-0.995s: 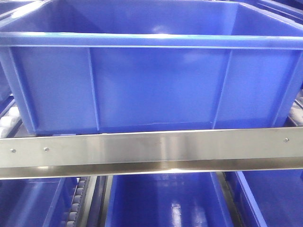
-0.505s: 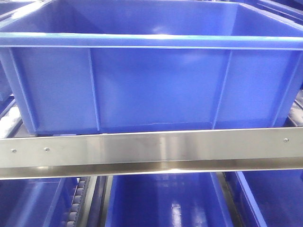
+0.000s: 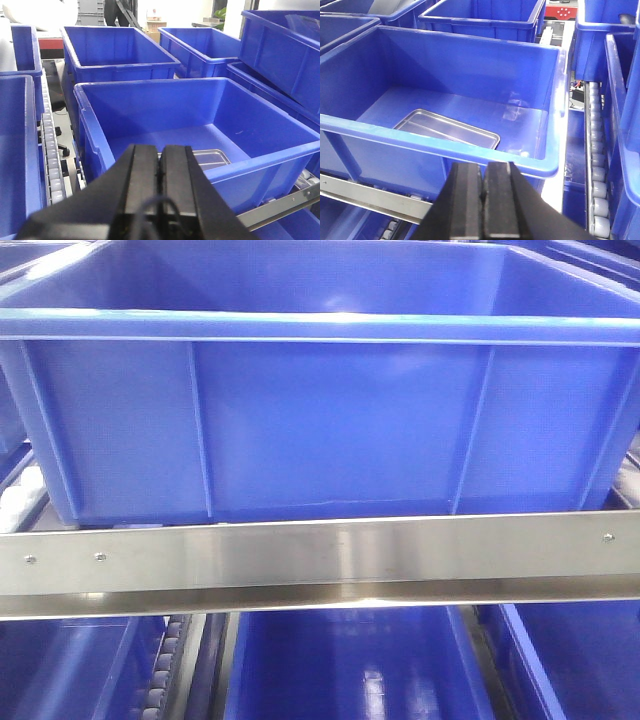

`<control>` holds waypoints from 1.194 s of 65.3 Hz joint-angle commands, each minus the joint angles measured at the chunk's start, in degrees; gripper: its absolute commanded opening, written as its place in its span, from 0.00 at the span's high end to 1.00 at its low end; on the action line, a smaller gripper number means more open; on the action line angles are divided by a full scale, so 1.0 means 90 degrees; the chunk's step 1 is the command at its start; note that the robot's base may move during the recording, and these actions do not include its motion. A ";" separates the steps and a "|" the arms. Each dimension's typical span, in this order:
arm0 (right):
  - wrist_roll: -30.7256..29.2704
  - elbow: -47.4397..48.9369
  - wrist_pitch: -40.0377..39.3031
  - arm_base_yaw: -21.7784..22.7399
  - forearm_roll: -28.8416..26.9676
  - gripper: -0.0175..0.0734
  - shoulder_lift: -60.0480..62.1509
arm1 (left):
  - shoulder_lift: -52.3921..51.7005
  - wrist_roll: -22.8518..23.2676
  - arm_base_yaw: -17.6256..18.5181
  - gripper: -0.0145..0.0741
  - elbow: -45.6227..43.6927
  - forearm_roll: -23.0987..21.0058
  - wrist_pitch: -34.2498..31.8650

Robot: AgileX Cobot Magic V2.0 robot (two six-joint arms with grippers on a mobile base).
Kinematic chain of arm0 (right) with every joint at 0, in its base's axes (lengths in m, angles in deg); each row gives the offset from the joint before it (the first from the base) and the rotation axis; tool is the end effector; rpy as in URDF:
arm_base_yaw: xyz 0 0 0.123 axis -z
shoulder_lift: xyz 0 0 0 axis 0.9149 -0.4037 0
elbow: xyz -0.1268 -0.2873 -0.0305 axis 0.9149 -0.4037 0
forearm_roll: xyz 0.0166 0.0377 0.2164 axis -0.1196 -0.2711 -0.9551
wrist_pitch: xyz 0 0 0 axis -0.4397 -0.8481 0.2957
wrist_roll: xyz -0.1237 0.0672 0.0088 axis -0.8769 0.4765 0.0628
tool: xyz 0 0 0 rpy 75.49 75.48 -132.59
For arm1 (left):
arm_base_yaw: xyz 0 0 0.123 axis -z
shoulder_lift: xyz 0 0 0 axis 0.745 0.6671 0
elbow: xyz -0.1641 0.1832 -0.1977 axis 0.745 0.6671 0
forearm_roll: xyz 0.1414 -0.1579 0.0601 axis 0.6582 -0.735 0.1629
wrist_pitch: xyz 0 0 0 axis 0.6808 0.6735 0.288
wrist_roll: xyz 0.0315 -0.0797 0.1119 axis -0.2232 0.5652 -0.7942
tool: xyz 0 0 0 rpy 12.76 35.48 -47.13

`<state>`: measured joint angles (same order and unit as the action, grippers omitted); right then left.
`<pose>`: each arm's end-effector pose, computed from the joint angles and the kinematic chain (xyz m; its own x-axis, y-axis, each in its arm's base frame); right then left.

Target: Grab silver tray and place in blue box

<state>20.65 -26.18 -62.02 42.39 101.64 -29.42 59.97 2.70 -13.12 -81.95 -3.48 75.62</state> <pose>0.0543 0.0083 0.3260 -0.1030 0.0224 -0.9944 -0.3025 0.9517 0.0528 0.0254 0.0019 0.3785 0.0216 -0.0566 -0.9982 0.4776 0.8777 -0.0394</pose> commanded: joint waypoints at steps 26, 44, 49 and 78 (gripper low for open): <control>-0.0073 0.0175 -0.0566 0.0011 0.0133 0.75 -0.0051 | -0.0834 -0.1851 -0.3078 0.94 0.1541 -0.2297 -0.1628; -0.0073 0.0175 -0.0559 0.0011 0.0133 0.75 -0.0051 | -0.1752 -0.1825 -0.3636 0.94 0.3998 -0.2256 -0.3265; -0.0073 0.0175 -0.0538 0.0011 0.0133 0.75 -0.0051 | -0.1752 -0.1825 -0.3636 0.94 0.4707 -0.2256 -0.4245; -0.0073 0.0175 -0.0532 0.0017 0.0133 0.75 -0.0057 | -0.1766 -0.1825 -0.3636 0.94 0.4659 -0.2256 -0.3489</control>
<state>20.65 -26.22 -62.11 42.39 101.76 -29.42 45.19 -13.78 -45.72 -39.76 -23.49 48.93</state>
